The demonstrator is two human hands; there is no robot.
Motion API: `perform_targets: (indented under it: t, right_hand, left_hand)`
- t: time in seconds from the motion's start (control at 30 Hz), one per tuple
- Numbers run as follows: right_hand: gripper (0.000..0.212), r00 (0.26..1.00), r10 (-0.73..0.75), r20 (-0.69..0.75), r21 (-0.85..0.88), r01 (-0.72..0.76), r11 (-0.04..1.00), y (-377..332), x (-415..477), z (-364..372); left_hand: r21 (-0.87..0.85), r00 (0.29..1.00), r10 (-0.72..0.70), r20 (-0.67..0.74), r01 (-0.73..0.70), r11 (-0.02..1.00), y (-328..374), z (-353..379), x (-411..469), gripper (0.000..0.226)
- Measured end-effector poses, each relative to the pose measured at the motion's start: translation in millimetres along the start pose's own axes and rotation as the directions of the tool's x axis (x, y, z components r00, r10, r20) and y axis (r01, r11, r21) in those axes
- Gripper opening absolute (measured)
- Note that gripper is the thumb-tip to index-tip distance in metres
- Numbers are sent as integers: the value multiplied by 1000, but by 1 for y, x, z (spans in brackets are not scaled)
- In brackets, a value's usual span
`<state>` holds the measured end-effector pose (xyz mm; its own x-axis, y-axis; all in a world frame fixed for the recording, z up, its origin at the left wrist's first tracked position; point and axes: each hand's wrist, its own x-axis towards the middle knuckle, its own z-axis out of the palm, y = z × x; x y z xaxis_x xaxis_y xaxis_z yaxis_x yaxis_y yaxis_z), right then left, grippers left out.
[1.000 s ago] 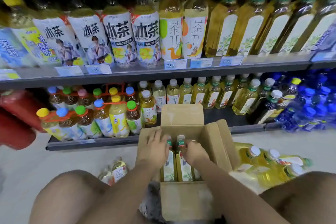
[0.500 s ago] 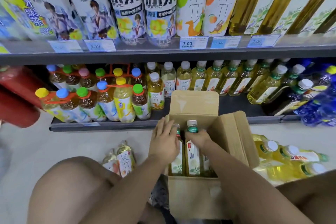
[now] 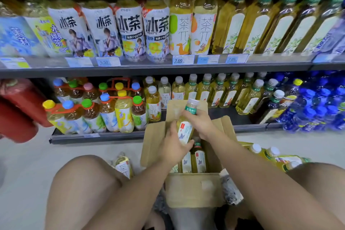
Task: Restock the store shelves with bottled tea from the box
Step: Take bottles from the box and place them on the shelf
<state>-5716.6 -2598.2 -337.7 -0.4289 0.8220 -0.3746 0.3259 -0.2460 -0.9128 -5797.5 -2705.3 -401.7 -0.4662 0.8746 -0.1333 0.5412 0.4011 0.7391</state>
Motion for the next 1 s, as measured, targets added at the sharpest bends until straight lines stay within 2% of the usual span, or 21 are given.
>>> perform_targets:
  t: [0.07, 0.13, 0.2, 0.23, 0.33, 0.4, 0.53, 0.57, 0.7, 0.77, 0.83, 0.93, 1.0]
  right_hand:
    - [35, 998, -55, 37, 26, 54, 998, -13, -4, 4]
    - [34, 991, -94, 91, 19, 93, 996, -19, -9, 5]
    - [34, 986, -75, 151, 7, 75, 997, -16, -11, 6]
    - [35, 989, -32, 146, -15, 35, 999, -9, -8, 7]
    - [33, 990, 136, 25, -221, -127, 967, 27, 4, 13]
    - [32, 975, 224, 3, -437, -200, 877, 54, 11, 21]
    - [41, 959, 273, 76, -660, -157, 735, 96, 22, 47]
    - [47, 952, 297, 80, -669, -170, 723, 104, 23, 53]
    - [84, 916, 395, 66, -534, -302, 790, 131, 35, 73]
    - [87, 905, 417, 82, -483, -329, 811, 139, 44, 75]
    - [85, 893, 442, 91, -452, -358, 817, 137, 48, 72]
    - [59, 870, 483, 100, -432, -400, 809, 137, 51, 67]
    - [51, 875, 477, 79, -457, -394, 798, 143, 52, 67]
  left_hand:
    - [-23, 999, 16, -44, -18, 1000, 9, -17, 1, 92]
    - [74, 995, 57, -88, -50, 996, 8, -36, 2, 85]
    - [129, 991, 47, -128, -30, 991, -2, -51, 4, 82]
    - [131, 993, -5, -122, 21, 991, -7, -58, 4, 84]
    - [121, 981, -171, -96, 182, 976, -32, -66, 3, 89]
    - [90, 973, -215, -88, 223, 971, -50, -64, 3, 95]
    - [95, 966, -251, -57, 256, 962, -73, -52, 5, 78]
    - [100, 964, -263, -43, 266, 959, -76, -51, 5, 75]
    - [66, 954, -298, -23, 299, 952, -88, -47, 8, 77]
    - [53, 946, -323, -2, 323, 945, -94, -45, 11, 75]
    - [32, 943, -332, 18, 331, 943, -97, -43, 13, 74]
    - [14, 946, -323, 9, 323, 946, -99, -39, 17, 71]
    - [3, 948, -318, -8, 318, 948, -99, -37, 17, 68]
